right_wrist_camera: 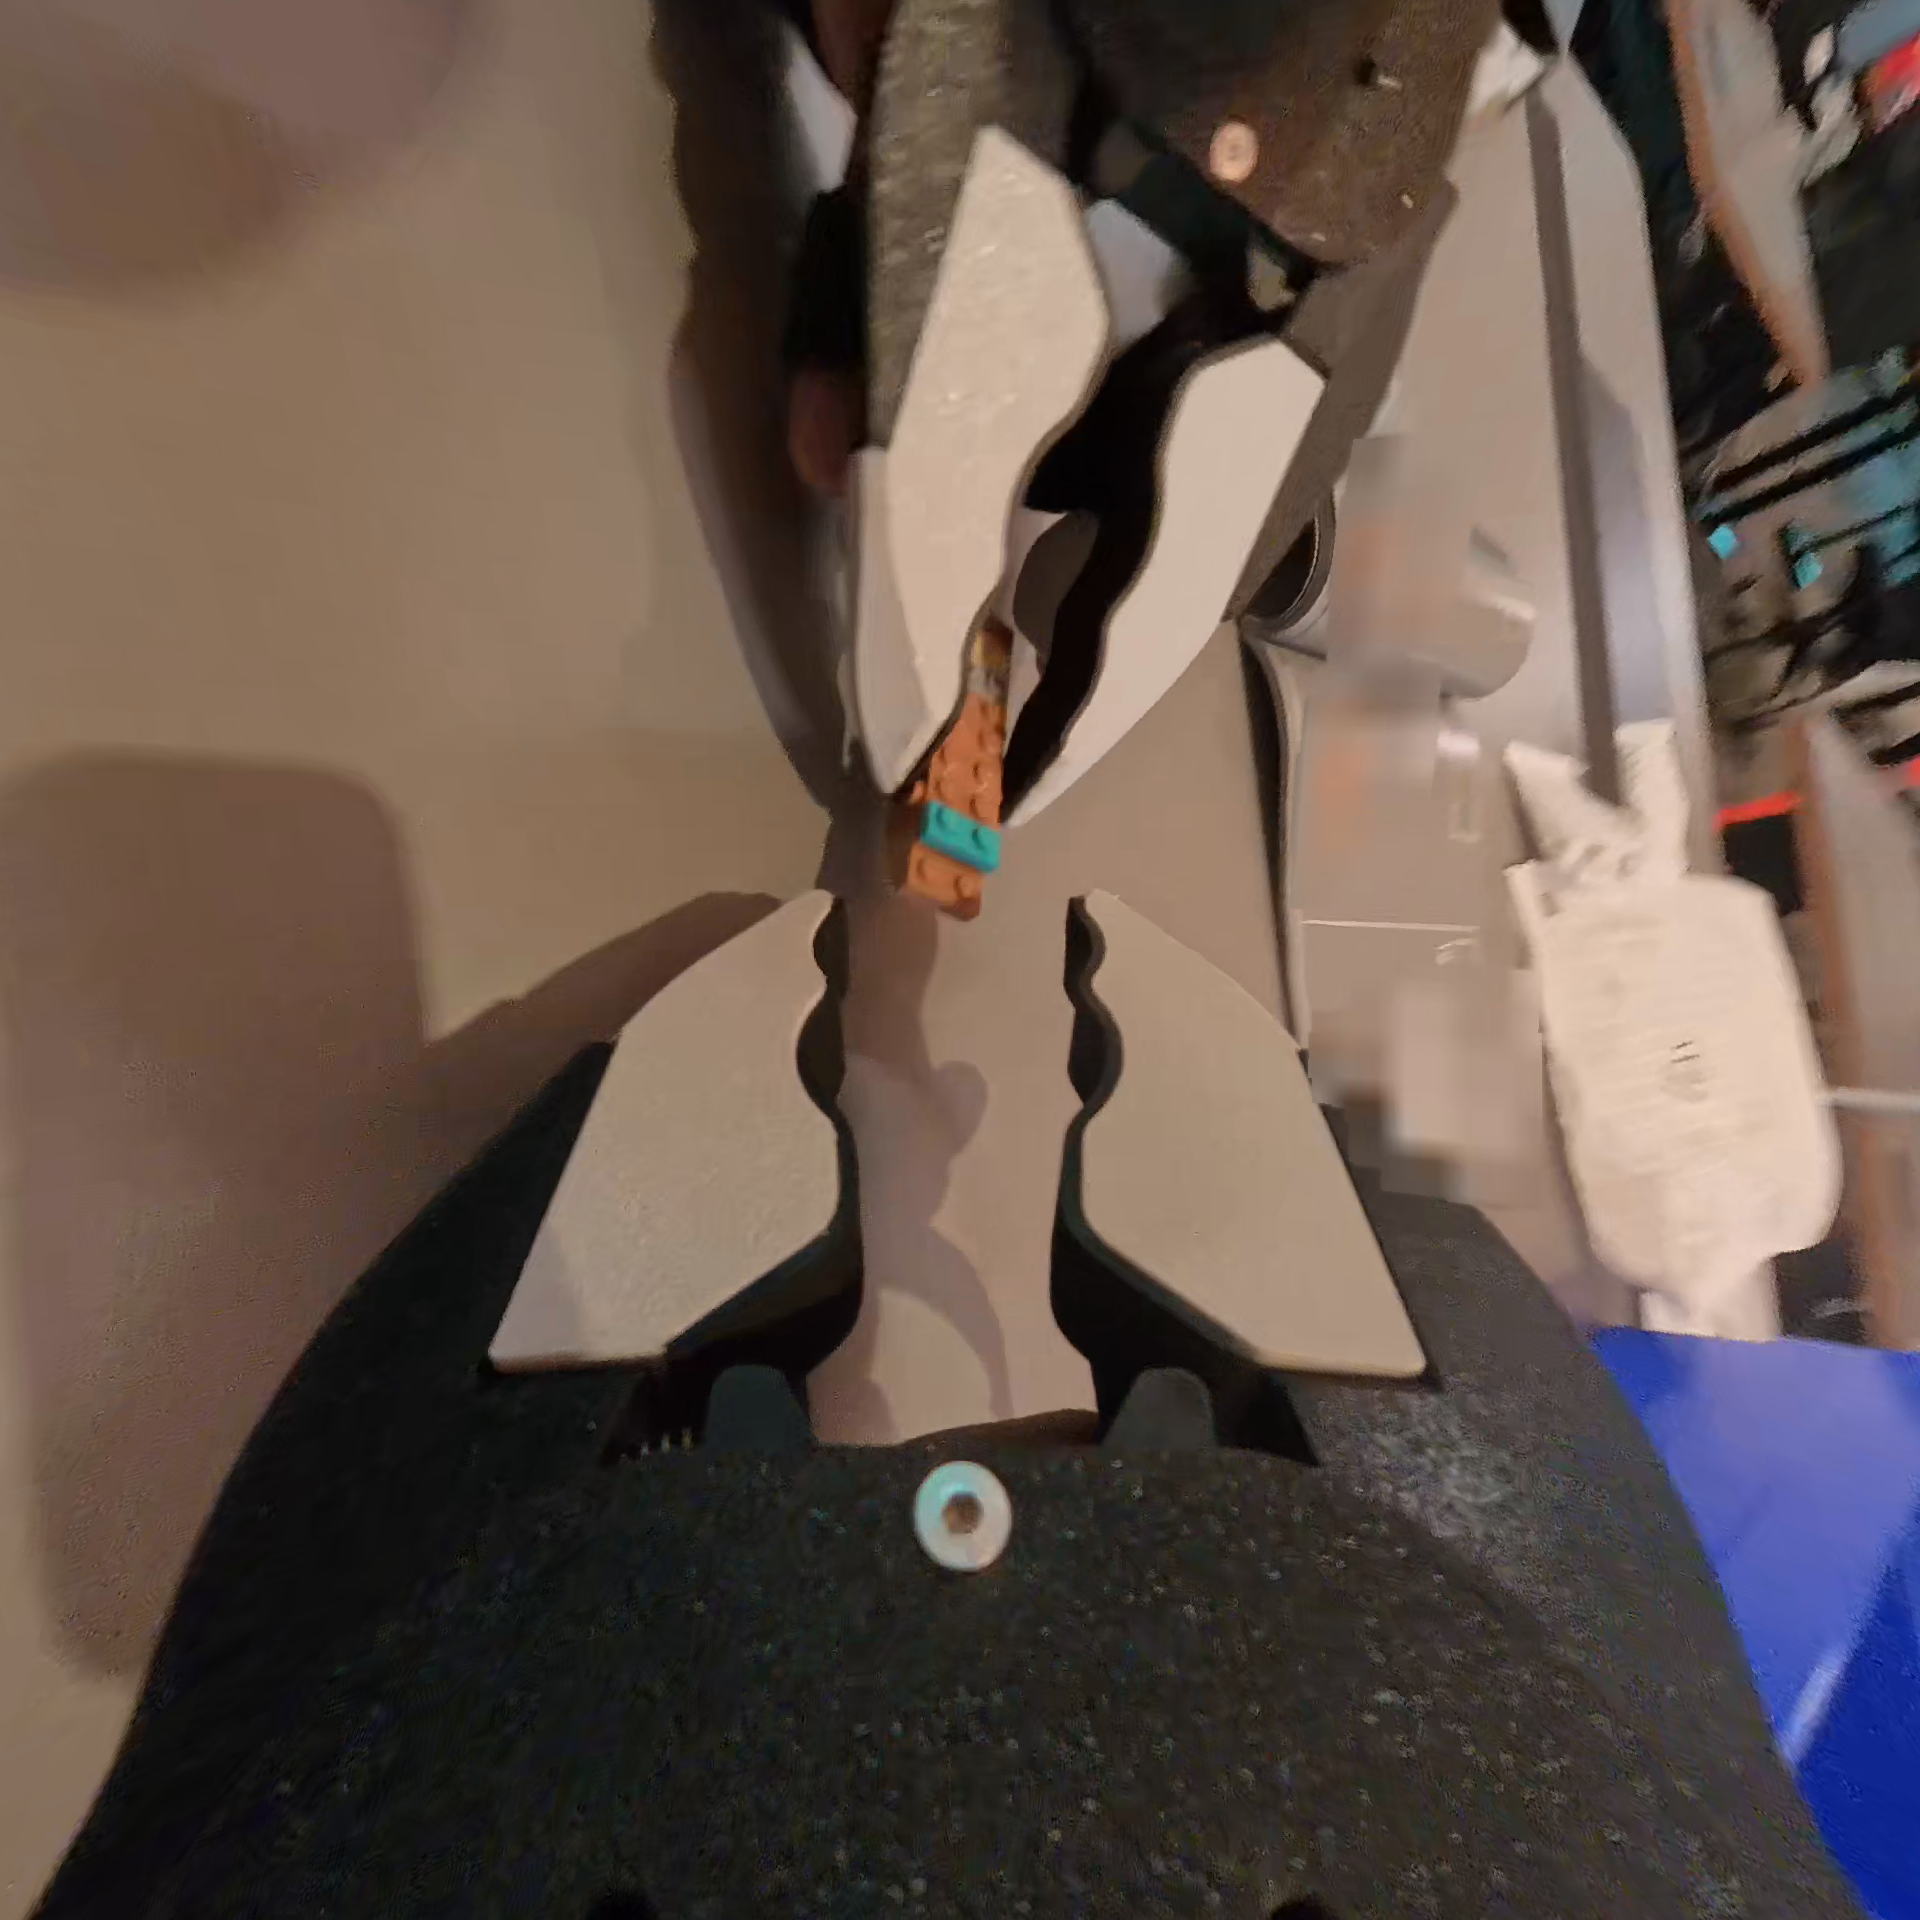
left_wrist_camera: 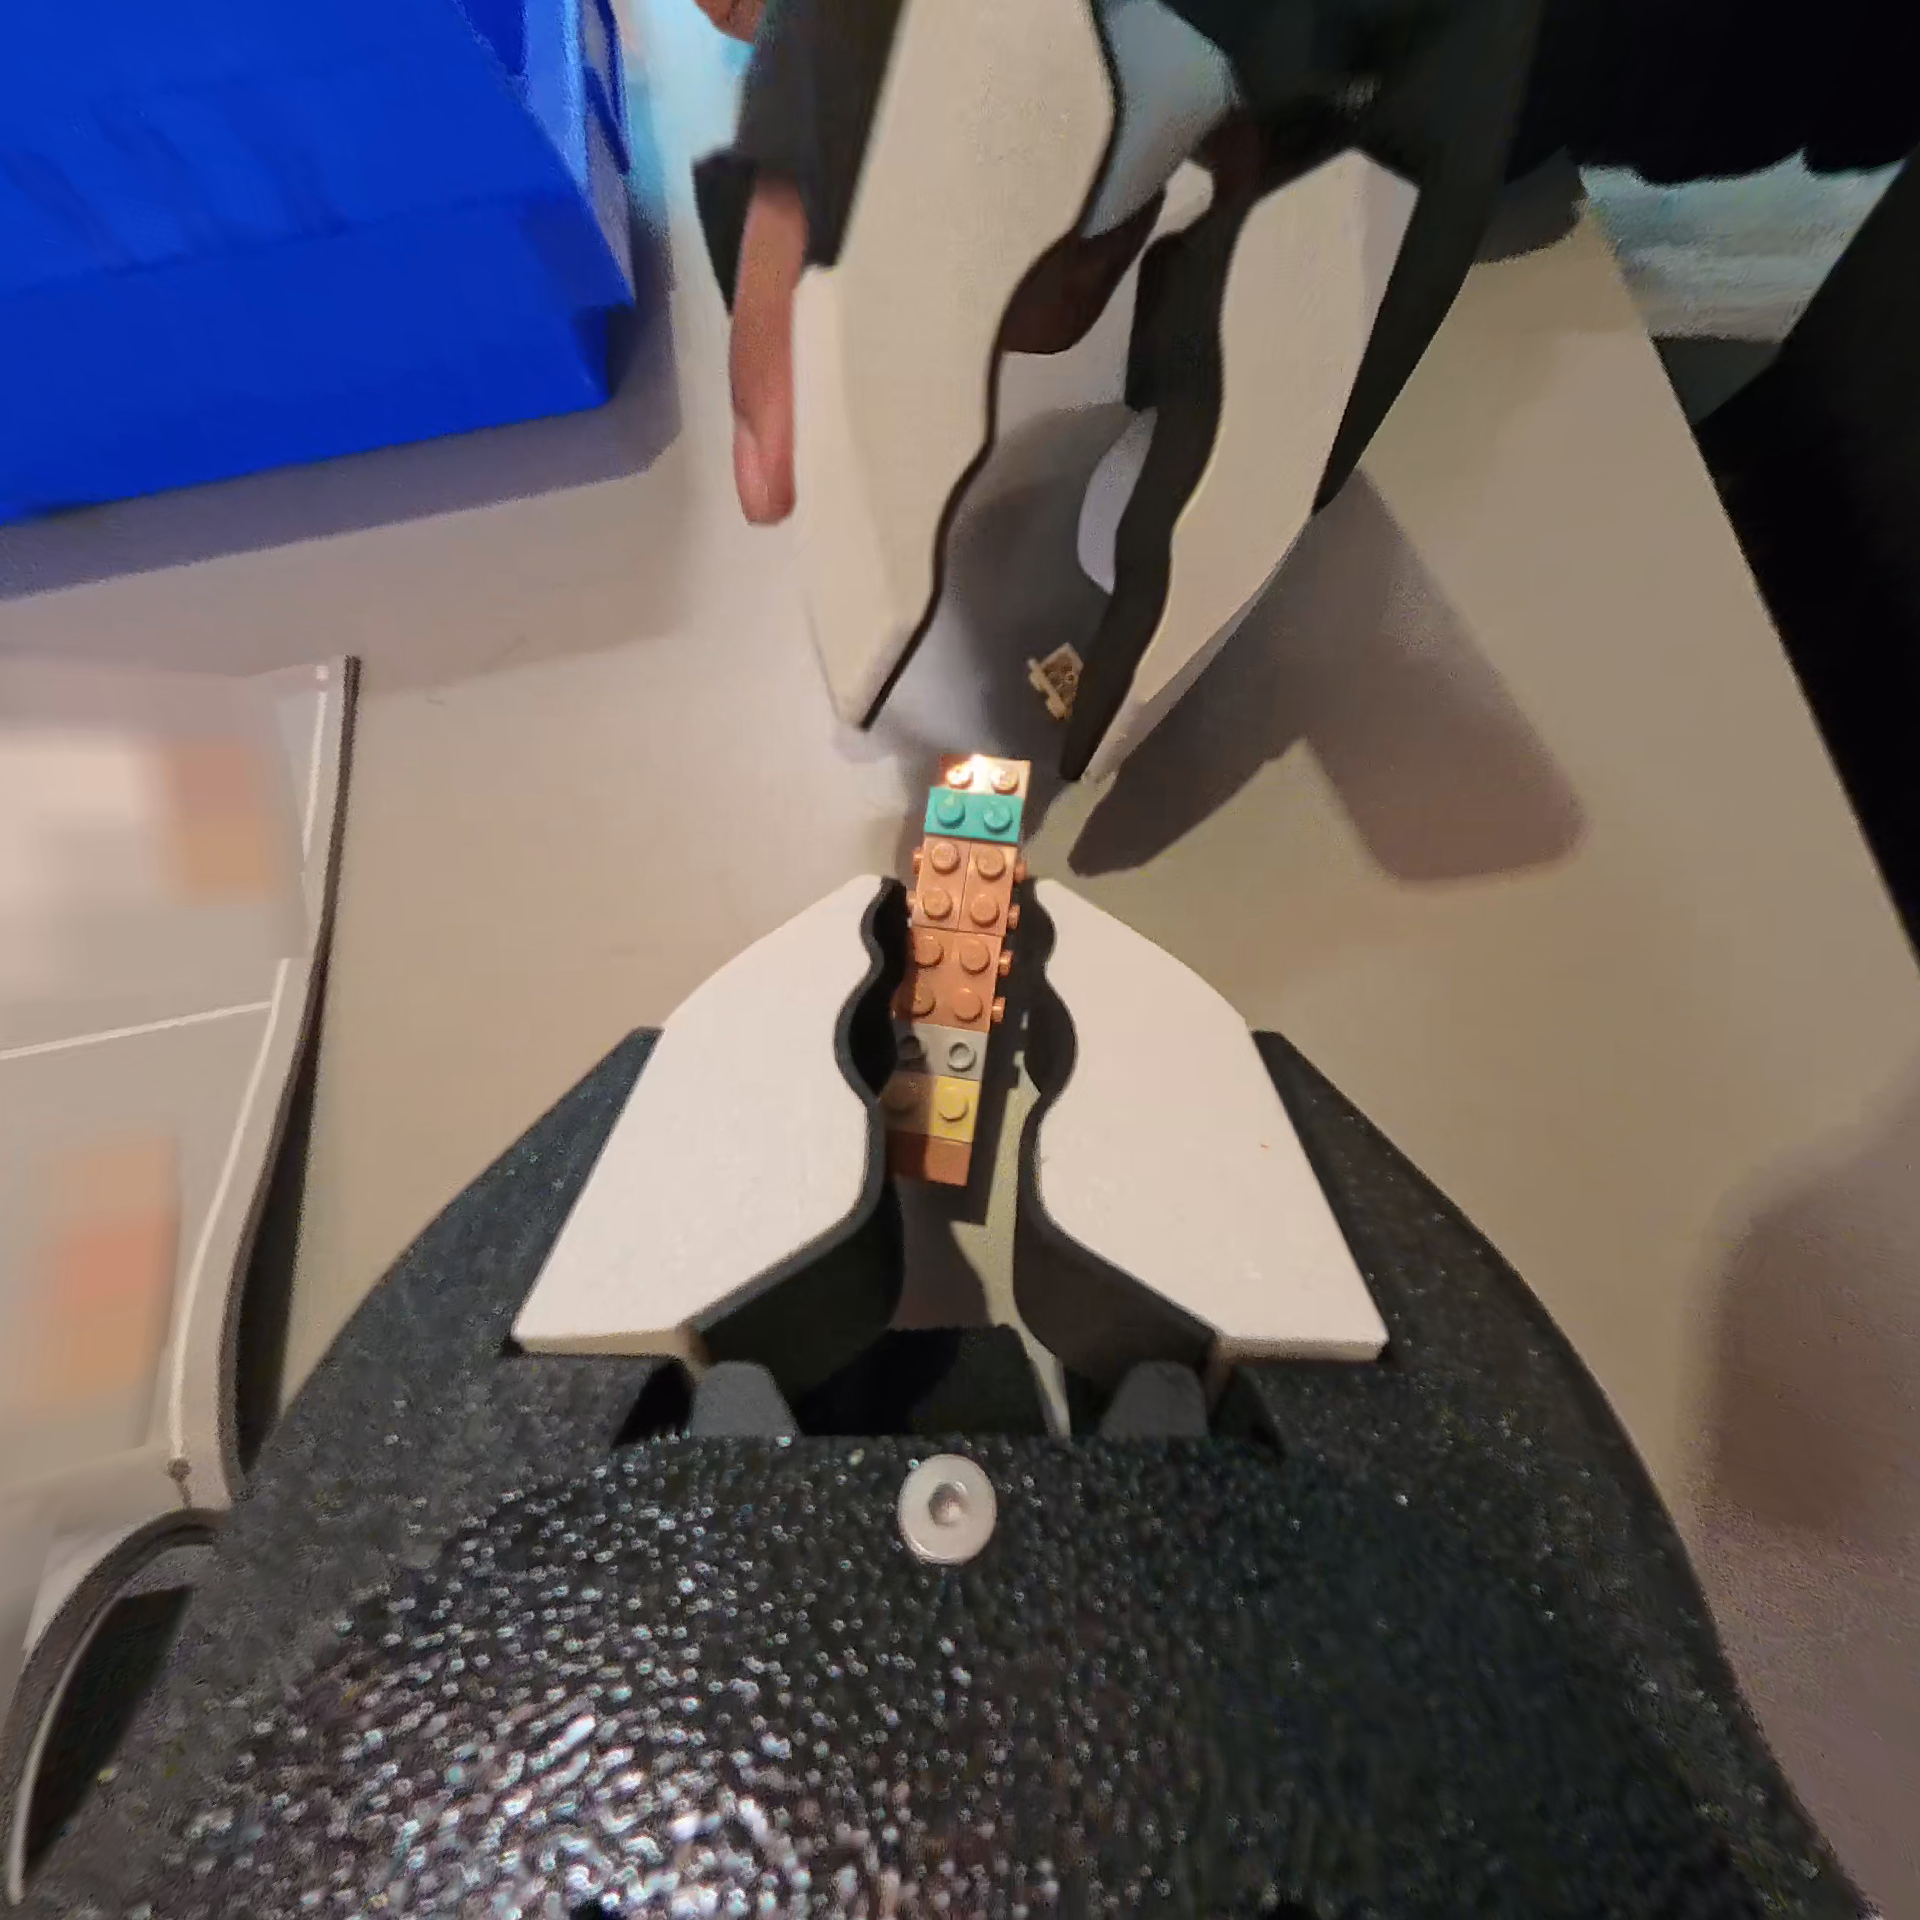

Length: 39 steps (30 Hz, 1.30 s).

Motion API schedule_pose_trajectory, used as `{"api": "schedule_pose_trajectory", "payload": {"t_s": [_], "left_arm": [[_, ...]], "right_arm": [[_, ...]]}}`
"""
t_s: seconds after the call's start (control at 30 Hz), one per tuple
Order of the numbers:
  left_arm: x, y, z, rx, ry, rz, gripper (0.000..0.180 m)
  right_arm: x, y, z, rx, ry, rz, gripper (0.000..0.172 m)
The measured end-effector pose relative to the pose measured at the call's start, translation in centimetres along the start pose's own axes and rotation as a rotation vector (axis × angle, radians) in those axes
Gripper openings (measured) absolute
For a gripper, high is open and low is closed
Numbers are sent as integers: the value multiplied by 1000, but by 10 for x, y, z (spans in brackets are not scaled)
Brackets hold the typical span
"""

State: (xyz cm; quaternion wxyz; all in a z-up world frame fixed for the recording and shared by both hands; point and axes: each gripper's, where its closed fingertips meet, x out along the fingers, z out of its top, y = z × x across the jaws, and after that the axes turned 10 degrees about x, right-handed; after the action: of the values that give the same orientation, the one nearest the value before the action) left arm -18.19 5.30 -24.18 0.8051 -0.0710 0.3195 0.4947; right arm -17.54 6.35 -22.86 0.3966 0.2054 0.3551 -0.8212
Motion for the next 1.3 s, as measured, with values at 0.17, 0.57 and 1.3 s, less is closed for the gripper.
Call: {"api": "schedule_pose_trajectory", "payload": {"t_s": [0.17, 0.57, 1.3], "left_arm": [[-7, 0, -1, -118, -17, -61, 20], [-13, -8, 3, -147, -19, -114, 20], [-10, -19, 1, -201, -26, -204, 20]], "right_arm": [[0, -3, 2, -222, -42, -89, 47], [6, 3, 21, -539, -148, -179, 44], [13, 18, 20, -610, -139, -106, 17]]}}
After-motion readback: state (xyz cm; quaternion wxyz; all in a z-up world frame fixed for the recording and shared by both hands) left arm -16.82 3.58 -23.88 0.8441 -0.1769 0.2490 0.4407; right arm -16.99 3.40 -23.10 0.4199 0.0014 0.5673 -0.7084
